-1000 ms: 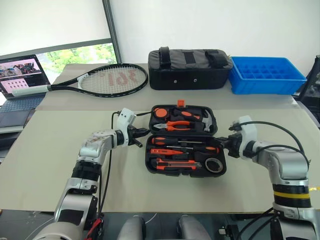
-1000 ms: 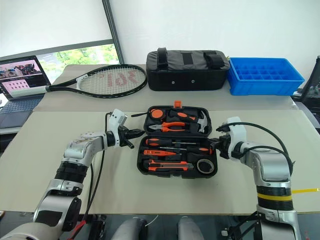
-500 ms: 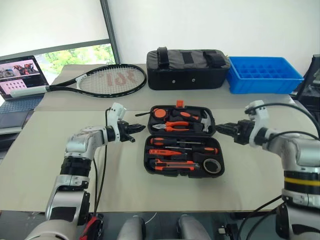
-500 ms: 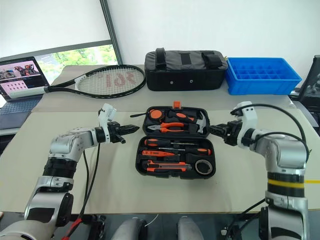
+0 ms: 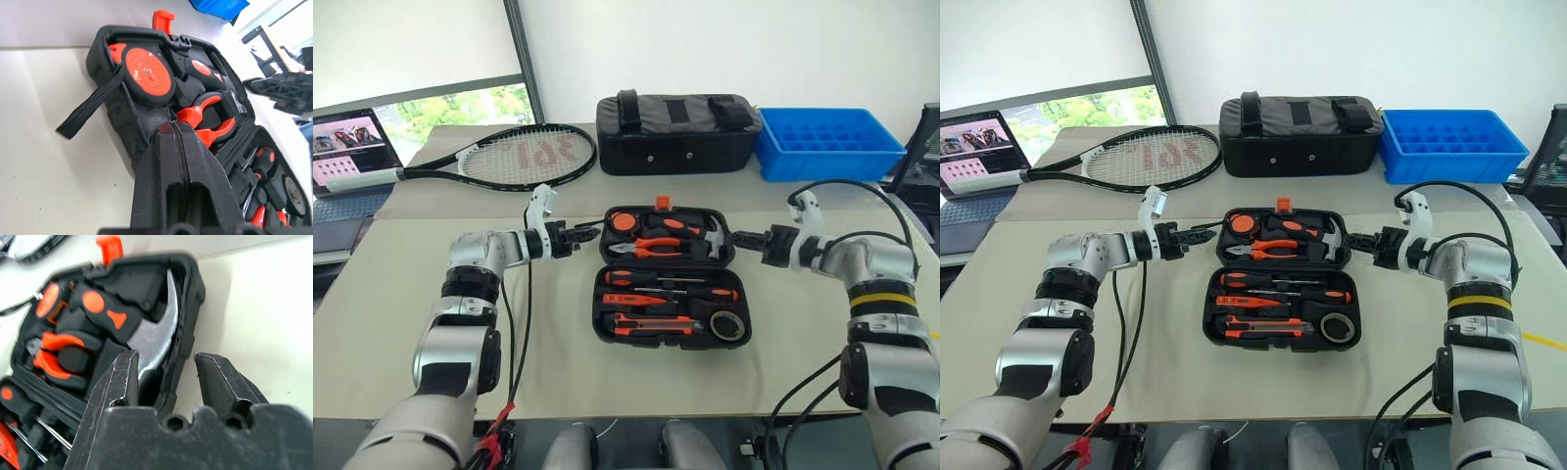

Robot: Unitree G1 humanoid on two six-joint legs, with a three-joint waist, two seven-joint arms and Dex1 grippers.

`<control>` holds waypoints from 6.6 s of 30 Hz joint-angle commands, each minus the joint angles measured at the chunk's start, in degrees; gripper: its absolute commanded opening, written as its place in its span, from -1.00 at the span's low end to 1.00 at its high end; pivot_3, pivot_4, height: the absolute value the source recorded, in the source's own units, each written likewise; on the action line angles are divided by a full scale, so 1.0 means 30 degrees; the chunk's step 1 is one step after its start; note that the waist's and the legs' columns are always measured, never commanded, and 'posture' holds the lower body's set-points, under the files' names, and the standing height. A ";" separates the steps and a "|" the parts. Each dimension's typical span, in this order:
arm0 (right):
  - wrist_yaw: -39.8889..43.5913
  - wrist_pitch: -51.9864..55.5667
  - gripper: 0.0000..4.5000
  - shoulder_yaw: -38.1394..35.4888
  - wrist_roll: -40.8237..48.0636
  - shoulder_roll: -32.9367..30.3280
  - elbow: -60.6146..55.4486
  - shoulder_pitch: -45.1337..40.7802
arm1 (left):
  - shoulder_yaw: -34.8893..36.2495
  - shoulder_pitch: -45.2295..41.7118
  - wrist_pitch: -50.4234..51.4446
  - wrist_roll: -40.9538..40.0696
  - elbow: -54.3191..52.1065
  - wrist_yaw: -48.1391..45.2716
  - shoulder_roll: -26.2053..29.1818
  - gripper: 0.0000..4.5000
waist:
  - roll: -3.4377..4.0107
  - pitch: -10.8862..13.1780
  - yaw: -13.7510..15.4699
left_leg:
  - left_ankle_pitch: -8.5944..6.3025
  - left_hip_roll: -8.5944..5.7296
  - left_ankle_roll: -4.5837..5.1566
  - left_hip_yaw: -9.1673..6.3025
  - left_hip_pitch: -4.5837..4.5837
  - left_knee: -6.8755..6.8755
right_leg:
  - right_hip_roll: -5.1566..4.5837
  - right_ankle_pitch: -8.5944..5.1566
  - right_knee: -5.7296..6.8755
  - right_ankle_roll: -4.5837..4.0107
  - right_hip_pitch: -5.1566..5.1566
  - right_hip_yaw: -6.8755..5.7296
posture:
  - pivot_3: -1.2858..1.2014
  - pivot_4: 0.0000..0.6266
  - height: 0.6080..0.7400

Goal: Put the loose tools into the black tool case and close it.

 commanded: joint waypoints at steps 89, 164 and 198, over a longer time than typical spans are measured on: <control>0.0762 -0.3369 -0.98 -0.0368 -0.1141 0.0533 0.2352 -0.1093 | 0.1332 0.6168 -1.4356 0.3974 -0.9519 0.6406 -0.3068 -1.00 | 0.0010 -0.0008 0.0179 | 0.0009 0.0007 -0.0020 -0.0001 0.0014 0.0024 | -0.0091 0.0024 0.0056 -0.0034 0.0015 0.0009 | 0.03 -0.52 0.49; 0.0362 -0.3677 -1.00 -0.0672 -0.1299 0.0358 0.1952 -0.0856 | 0.2213 -0.1104 -0.0726 0.0423 0.1244 0.7157 -0.3423 -0.97 | 0.0008 -0.0006 0.0150 | 0.0079 -0.0073 -0.0133 -0.0002 0.0038 0.0015 | -0.0070 0.0021 -0.0037 -0.0026 0.0052 0.0008 | 0.03 -0.52 0.49; 0.1162 -3.0040 -1.00 -0.0273 -0.4957 0.0607 0.4875 0.2355 | -0.3571 0.4698 -3.0039 0.9958 -0.0622 0.5515 -0.0278 -0.97 | 0.0007 0.0009 0.0421 | 0.0135 -0.0031 -0.0225 0.0102 0.0040 -0.0061 | -0.0096 0.0041 -0.0001 -0.0051 0.0003 0.0034 | 0.03 -0.52 0.49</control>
